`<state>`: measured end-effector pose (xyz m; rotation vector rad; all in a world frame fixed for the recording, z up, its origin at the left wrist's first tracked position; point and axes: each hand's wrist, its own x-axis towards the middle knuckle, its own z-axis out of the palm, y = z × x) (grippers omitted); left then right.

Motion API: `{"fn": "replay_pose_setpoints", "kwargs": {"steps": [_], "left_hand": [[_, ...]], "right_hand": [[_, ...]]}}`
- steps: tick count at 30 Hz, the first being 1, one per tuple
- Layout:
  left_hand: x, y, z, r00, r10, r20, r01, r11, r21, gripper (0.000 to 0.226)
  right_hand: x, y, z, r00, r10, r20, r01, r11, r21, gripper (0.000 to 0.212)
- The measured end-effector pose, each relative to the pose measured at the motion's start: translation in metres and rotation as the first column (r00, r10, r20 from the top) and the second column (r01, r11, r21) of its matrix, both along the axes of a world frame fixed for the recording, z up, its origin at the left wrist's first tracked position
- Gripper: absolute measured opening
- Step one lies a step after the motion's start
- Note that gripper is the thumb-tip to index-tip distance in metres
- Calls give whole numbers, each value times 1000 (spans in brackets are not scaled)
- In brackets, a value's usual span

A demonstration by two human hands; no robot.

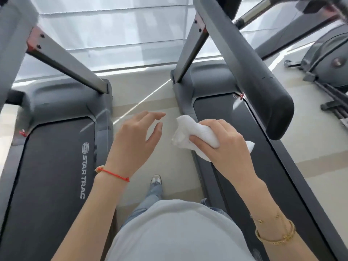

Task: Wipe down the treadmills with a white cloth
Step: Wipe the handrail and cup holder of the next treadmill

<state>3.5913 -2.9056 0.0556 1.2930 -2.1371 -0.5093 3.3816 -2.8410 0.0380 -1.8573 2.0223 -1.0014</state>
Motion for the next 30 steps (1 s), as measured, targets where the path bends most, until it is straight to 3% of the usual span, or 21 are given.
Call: {"fn": "replay_pose_setpoints", "kwargs": {"steps": [5,10,16,24,26,30], "left_hand": [[-20,-100,14,973,-230,-6,230,972,-53,25],[-59,-178,24,883,-470,-10,467,879,-101,24],[-121,-230,31,724,-689,24,687,717,-118,25],[-192,-267,35,587,-809,43,804,576,-148,27],[-209,-275,36,576,-816,52,811,563,-157,27],[-238,-290,37,567,-821,69,819,552,-157,27]], "right_hand": [[7,-55,12,983,-184,-17,182,981,-71,38],[0,-90,24,908,-417,-40,407,901,-149,39],[-28,-108,40,742,-661,-113,629,744,-224,47],[-89,-125,46,460,-855,-238,781,518,-349,43],[-109,-136,46,431,-859,-277,806,504,-310,44],[-129,-160,33,494,-760,-422,840,542,8,58]]}}
